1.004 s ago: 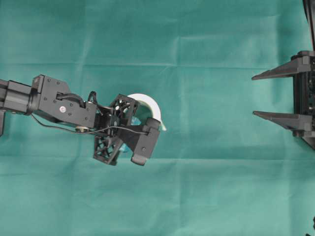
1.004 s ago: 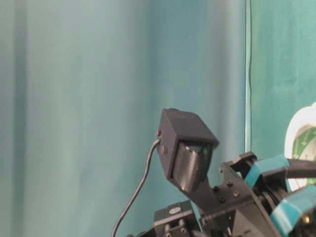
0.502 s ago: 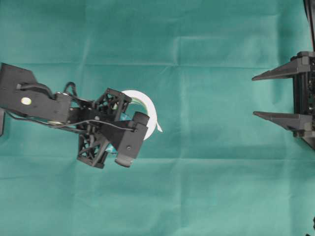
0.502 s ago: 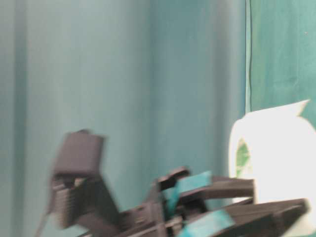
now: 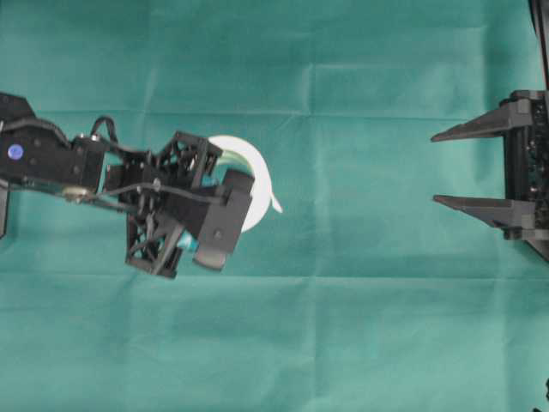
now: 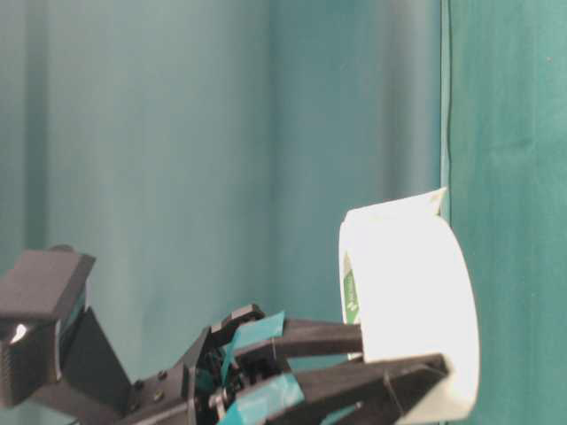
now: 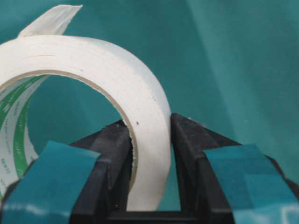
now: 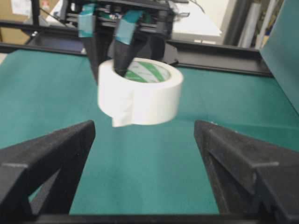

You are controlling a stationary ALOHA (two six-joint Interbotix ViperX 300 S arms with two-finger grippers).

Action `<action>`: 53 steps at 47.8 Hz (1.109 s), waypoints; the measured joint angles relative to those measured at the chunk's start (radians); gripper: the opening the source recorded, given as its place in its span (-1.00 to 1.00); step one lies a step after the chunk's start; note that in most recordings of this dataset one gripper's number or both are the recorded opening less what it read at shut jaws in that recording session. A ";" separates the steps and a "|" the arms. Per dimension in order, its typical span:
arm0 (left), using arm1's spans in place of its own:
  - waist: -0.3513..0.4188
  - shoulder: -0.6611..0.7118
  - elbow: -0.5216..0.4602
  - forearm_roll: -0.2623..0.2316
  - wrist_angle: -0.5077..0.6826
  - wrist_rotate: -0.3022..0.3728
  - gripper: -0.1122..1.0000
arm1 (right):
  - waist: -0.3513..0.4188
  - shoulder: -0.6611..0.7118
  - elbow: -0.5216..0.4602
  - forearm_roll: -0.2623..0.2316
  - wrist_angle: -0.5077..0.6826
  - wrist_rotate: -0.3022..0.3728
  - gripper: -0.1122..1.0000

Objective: Peel off the duct tape with your right arm.
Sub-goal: 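Lift the tape roll upright with the left gripper, then move the right gripper toward the tape's free end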

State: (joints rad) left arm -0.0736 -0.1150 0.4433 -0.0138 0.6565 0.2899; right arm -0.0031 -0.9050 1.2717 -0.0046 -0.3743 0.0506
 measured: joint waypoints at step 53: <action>0.055 0.000 -0.028 0.000 0.023 0.003 -0.40 | -0.018 0.704 -0.370 0.000 -0.112 -0.006 0.67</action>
State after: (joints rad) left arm -0.0184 -0.1150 0.4157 -0.0138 0.6796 0.2930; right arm -0.0215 -0.2010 0.9020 -0.0046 -0.4863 0.0445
